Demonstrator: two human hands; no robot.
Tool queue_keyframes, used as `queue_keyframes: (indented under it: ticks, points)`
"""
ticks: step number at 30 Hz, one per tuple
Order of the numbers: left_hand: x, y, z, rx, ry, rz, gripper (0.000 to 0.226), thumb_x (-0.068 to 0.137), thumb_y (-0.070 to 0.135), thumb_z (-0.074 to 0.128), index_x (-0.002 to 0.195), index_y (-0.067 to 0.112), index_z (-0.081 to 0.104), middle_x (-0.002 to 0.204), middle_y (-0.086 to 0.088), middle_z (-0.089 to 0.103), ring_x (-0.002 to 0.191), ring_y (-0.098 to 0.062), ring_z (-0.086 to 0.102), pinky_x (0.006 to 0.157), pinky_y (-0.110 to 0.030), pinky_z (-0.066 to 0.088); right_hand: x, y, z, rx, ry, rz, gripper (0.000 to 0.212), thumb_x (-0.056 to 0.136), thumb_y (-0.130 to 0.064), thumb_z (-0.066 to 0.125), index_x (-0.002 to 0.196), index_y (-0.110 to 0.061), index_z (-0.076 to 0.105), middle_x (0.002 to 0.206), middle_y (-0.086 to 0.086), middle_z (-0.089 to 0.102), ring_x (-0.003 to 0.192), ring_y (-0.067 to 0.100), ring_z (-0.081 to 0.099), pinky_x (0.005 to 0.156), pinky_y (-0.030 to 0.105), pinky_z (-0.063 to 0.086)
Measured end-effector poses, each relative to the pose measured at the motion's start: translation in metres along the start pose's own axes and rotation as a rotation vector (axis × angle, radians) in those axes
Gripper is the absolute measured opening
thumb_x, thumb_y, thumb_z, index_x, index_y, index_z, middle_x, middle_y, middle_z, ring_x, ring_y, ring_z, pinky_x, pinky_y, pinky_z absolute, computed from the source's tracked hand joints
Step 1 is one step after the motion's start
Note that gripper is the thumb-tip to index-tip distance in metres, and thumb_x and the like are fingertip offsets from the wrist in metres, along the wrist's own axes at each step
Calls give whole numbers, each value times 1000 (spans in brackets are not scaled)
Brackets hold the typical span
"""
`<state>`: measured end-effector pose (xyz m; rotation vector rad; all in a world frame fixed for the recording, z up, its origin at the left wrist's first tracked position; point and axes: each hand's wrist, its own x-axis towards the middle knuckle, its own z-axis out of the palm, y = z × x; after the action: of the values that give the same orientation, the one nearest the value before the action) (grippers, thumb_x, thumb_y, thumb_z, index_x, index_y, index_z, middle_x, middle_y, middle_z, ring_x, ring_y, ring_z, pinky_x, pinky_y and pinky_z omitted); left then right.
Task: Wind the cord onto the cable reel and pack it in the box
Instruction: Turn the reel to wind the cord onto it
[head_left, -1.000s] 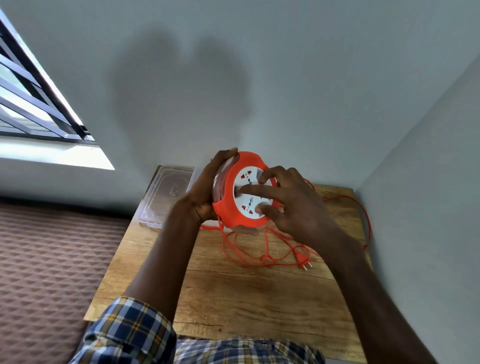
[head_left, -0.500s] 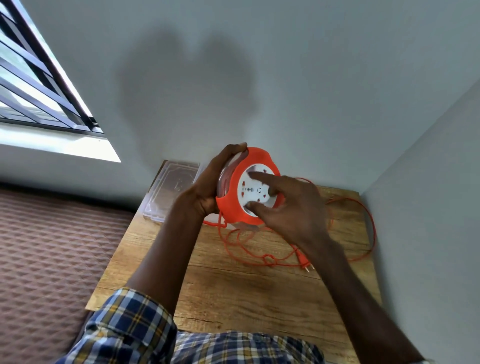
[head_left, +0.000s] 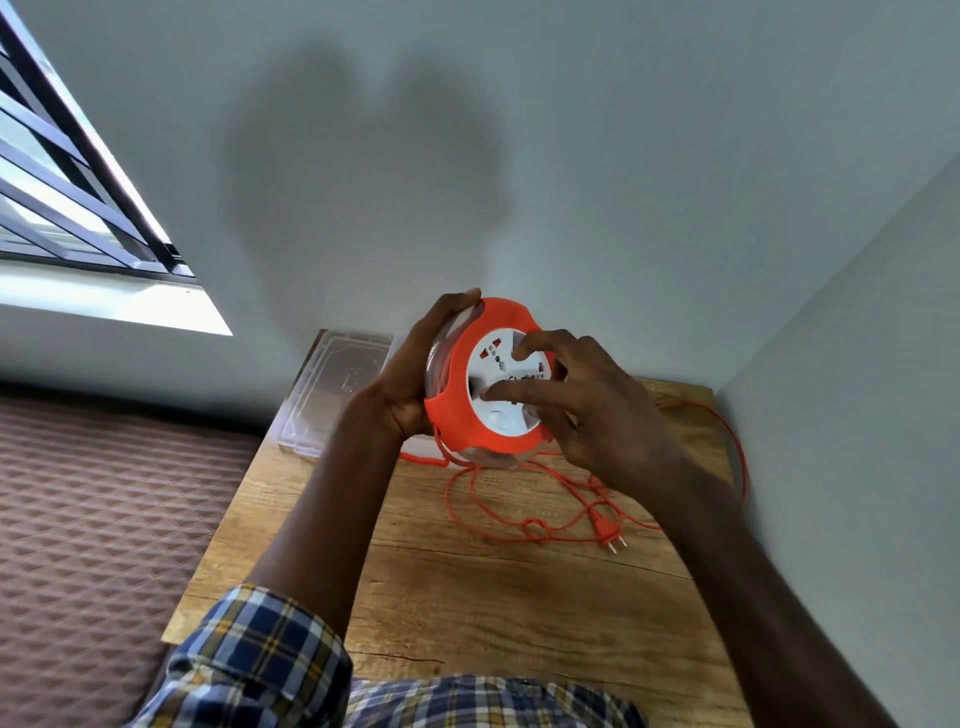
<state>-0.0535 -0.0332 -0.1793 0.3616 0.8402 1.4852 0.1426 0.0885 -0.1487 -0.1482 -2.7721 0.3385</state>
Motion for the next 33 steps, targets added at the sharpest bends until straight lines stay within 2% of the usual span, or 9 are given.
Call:
queue_keyframes:
  ticks: [5,9,13,15,17,21,23,27,33]
  points:
    - [4,2,3,-13,13,-10,53,103,61,55,124,16,74,115,-12,76,105,-29,72,94,-46,57,11,1,-6,-157,-12,-75,68,81,-17,81,136,-50,58,139,5,61,110,27,56,70,37,56]
    - [5,5,12,2,-16,-9,52,100,60,58,121,16,76,111,-10,77,103,-28,73,93,-44,58,10,1,-8,-180,82,-24,64,77,-30,81,132,-54,59,120,-5,71,99,21,60,66,28,48]
    - [12,5,26,20,-4,74,53,100,57,61,126,13,74,120,-14,75,115,-34,68,108,-49,50,12,-21,4,142,286,488,65,71,-73,68,133,-52,60,98,-16,77,85,4,70,70,26,58]
    - [16,3,31,15,22,102,55,100,58,59,126,12,75,121,-16,75,115,-34,69,105,-49,53,16,-35,15,361,430,733,69,69,-78,68,129,-44,65,108,-15,77,86,-2,69,68,19,57]
    - [16,-1,32,17,44,125,57,101,59,54,126,13,76,122,-17,75,114,-34,70,101,-48,56,17,-41,20,492,473,820,68,73,-76,70,131,-40,66,117,-12,75,90,-1,70,69,17,57]
    - [11,0,31,-40,-8,177,58,101,59,51,126,14,77,124,-15,77,113,-31,73,97,-44,59,6,-38,6,164,433,547,52,91,-65,62,135,-38,63,100,-11,78,85,4,72,70,23,56]
    - [9,4,32,-58,-39,171,60,99,60,52,126,14,77,124,-14,77,112,-31,73,97,-44,59,2,-28,-3,13,383,279,38,95,-41,69,133,-37,66,116,-5,74,97,14,69,70,26,55]
    - [8,7,27,-63,-29,148,62,97,65,47,120,18,81,121,-11,78,109,-30,75,94,-45,61,8,-5,-21,-77,68,67,58,88,-11,76,135,-43,63,147,1,52,122,24,51,75,32,52]
    - [12,9,19,-60,-36,88,62,104,63,46,129,15,75,125,-14,75,115,-32,69,102,-48,55,20,0,-28,-201,-48,6,61,88,-29,76,141,-50,53,139,2,59,114,25,53,75,34,50]
